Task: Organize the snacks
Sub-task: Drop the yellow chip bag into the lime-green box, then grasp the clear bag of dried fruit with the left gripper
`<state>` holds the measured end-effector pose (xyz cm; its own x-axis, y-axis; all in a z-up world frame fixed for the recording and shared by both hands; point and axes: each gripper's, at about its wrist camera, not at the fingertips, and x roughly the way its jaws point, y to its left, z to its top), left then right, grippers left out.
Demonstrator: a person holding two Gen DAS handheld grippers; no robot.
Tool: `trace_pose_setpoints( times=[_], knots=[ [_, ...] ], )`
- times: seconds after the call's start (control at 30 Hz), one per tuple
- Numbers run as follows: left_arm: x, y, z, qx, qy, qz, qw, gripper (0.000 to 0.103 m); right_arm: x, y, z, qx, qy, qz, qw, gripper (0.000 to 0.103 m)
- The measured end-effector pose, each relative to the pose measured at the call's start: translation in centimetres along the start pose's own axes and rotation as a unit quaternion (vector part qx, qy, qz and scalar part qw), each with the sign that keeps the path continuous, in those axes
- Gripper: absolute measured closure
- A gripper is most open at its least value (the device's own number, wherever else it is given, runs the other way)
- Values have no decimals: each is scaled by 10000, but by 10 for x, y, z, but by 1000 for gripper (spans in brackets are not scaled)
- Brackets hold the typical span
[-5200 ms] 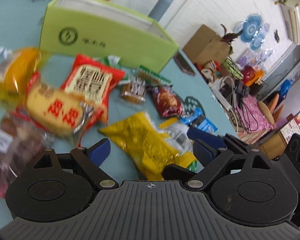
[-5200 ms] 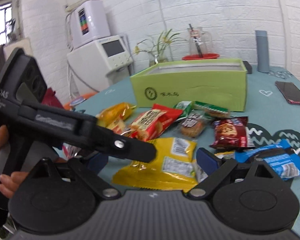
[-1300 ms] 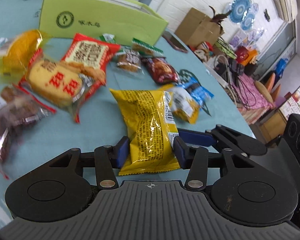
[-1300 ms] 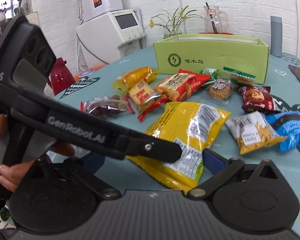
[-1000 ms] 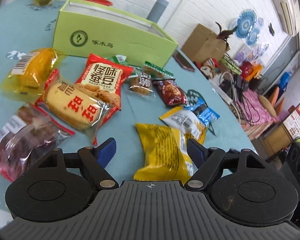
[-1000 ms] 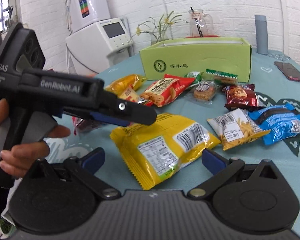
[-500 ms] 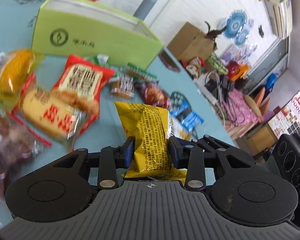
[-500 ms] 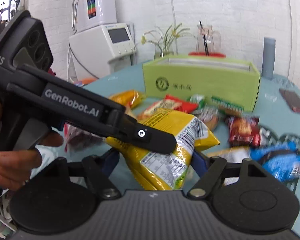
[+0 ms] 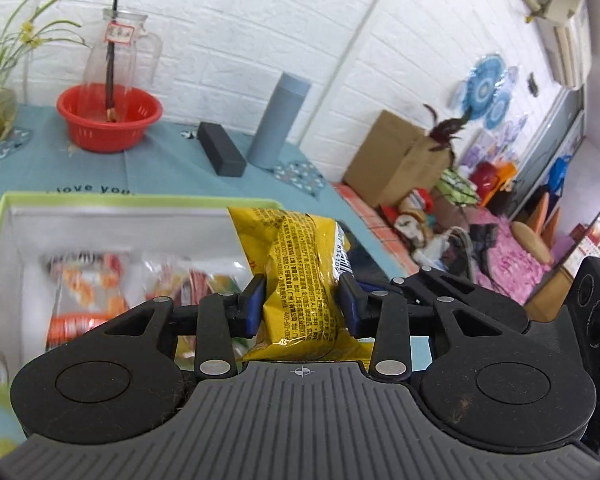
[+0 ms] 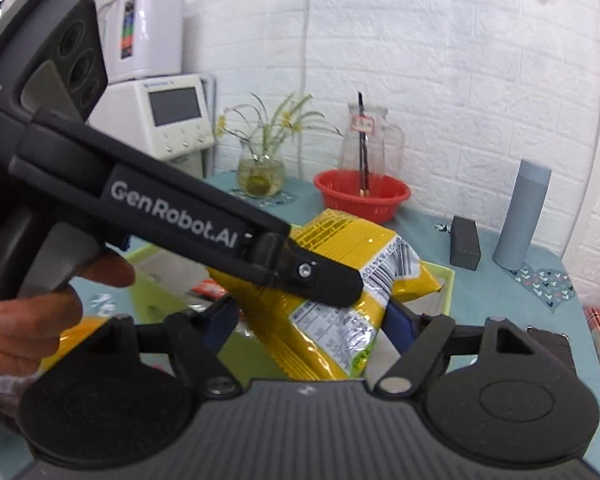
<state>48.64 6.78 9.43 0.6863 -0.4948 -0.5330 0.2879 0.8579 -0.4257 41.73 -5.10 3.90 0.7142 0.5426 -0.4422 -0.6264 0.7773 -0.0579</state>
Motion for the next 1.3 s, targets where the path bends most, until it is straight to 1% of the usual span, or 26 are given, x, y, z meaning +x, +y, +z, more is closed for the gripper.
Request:
trace_pose_setpoints(
  times=[0.1,0.17,0.2,0.23,0.27,0.33,0.4,0.43,0.47,0.5,0.6,0.63,0.7,0.8,0.87,0.93,1.0,1.07,1.1,1.2,1.27,1.3],
  knots=[
    [37,22,13,-120,190,118,9997,86,32,-17,-1,-5,220,11,9998,24],
    [57,34,16,-163,315,218,9991,85,46,-25,-6,2,253,60,9997,14],
    [62,38,17,-112,321,288,9990,81,49,-27,-8,5,223,37,9997,9],
    [65,42,17,-80,332,384,9987,68,49,-28,-10,-13,192,7,9998,9],
    [63,44,17,-82,302,472,9984,56,45,-28,-12,-23,164,-55,9998,9],
    [48,44,15,-36,144,475,9988,48,28,-29,-14,2,10,-136,9999,9],
    [23,37,10,97,-32,452,9989,44,6,-27,-18,47,-102,-148,9998,9],
    [10,33,5,145,-123,468,9987,39,-8,-24,-20,63,-152,-148,9998,9],
    [-4,28,0,182,-214,481,9984,35,-21,-20,-24,75,-204,-126,9997,5],
    [-18,24,-6,217,-282,483,9982,34,-34,-14,-28,95,-257,-75,9996,2],
    [-59,14,-29,266,-397,521,9975,32,-72,8,-45,143,-316,41,9994,2],
    [-72,12,-39,267,-436,546,9972,29,-85,19,-52,161,-338,119,9992,2],
    [-99,11,-62,251,-512,660,9962,28,-104,40,-67,272,-322,287,9987,2],
    [-136,15,-98,126,-668,955,9931,25,-117,72,-88,392,-245,622,9970,2],
    [-156,23,-122,-64,-750,1180,9902,25,-118,98,-101,402,-136,823,9957,2],
    [-174,34,-148,-323,-766,1308,9879,25,-110,118,-108,476,-2,1072,9931,2],
    [-190,48,-171,-721,-729,1414,9846,26,-101,133,-111,561,159,1221,9908,2],
    [-207,63,-194,-1151,-787,1525,9784,27,-94,151,-111,604,239,1324,9891,2],
    [-215,69,-203,-1325,-825,1575,9751,27,-92,161,-110,604,268,1500,9865,2],
    [-232,85,-222,-1717,-871,1593,9683,27,-87,189,-101,468,260,1924,9798,2],
    [-236,94,-229,-1898,-838,1508,9666,28,-82,206,-96,300,273,2085,9772,2],
    [-237,99,-232,-1952,-798,1460,9665,28,-77,213,-94,242,363,2094,9769,2]
  ],
)
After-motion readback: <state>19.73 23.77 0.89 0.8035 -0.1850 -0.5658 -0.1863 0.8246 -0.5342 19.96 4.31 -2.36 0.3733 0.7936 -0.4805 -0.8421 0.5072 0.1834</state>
